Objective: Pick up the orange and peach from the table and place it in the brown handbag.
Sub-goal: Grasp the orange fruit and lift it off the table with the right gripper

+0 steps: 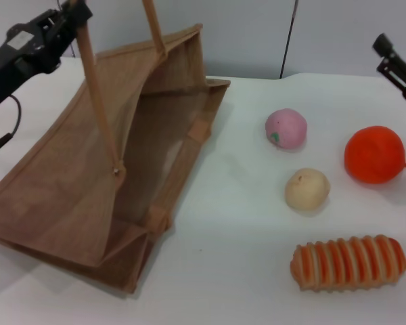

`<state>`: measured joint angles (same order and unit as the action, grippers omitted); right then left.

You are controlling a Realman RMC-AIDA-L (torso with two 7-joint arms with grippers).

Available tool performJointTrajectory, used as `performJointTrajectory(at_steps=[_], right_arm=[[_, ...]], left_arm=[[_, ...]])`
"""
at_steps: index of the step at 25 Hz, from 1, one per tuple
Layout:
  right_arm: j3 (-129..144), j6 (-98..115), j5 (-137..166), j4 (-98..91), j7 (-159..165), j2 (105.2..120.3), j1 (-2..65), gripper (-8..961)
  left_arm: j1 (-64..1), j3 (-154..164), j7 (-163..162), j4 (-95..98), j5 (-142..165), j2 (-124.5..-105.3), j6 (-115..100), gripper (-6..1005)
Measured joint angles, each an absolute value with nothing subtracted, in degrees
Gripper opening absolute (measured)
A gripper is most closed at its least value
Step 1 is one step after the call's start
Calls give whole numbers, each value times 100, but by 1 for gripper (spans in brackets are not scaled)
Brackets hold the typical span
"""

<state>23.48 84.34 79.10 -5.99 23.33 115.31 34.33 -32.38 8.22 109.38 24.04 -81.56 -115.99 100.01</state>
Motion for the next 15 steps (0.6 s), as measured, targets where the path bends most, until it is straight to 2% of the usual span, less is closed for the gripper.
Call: performJointTrajectory(at_steps=[15], right_arm=[[2355,8047,9815,-1985,4567,11531,3499,850]], left_arm=[[-3153,347,10951,2426,-8166,-11563,10443,127]])
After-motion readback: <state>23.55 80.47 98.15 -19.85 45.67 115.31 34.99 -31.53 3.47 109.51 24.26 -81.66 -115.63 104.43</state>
